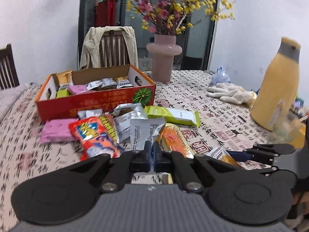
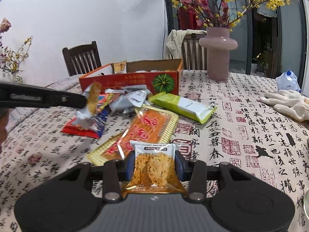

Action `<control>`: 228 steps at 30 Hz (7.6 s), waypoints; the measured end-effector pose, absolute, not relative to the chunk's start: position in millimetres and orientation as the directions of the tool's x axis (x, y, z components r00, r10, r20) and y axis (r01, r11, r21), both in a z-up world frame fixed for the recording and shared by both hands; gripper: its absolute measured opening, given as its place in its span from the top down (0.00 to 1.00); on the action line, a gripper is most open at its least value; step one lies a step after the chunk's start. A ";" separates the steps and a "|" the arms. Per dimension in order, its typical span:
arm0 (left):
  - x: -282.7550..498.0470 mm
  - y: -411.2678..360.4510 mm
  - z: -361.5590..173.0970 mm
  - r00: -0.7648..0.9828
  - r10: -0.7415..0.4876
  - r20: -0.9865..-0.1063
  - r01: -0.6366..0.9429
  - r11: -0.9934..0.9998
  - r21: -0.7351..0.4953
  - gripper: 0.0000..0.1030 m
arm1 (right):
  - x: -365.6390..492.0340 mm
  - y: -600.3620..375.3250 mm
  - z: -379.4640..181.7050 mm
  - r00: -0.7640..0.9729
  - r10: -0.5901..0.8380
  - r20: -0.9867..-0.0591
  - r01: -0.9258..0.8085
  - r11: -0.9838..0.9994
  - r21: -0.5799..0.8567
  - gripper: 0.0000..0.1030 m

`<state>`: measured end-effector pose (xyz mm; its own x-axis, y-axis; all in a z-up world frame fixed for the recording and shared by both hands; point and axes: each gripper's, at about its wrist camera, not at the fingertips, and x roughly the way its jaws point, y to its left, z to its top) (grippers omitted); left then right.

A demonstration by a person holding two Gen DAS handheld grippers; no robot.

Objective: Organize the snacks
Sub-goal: 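Carry the white packet and golden cracker packet over the box with both tools, then lower both packets into the box and open both tools, then move both tools back over the snack pile, then grasp a pink wafer packet with the left tool while the right tool grasps a white packet, then carry the pink packet and white packet over the box with both tools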

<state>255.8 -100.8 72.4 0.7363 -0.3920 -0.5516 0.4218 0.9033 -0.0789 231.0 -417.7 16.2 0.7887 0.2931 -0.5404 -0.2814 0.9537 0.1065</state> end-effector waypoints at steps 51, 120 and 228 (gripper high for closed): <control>566.1 28.4 50.3 0.691 -0.390 -0.608 0.240 0.918 -0.315 0.93 | 579.9 -250.6 37.9 0.629 0.452 -0.633 -0.332 0.892 0.307 0.55; 218.8 20.7 39.3 0.732 -0.209 -0.648 0.124 0.977 -0.176 0.00 | 197.9 -383.1 23.5 0.787 0.285 -0.547 -0.279 0.955 0.097 0.05; 381.3 -43.2 111.4 0.810 -0.366 -0.458 0.384 0.922 -0.058 0.80 | 351.8 -365.4 89.6 0.788 0.464 -0.406 -0.392 0.885 0.252 0.61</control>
<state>381.3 -43.2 111.4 0.8098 -0.3663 -0.4583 0.3838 0.9216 -0.0584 351.8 -365.4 89.6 0.7876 0.4639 -0.4056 -0.3918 0.8850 0.2515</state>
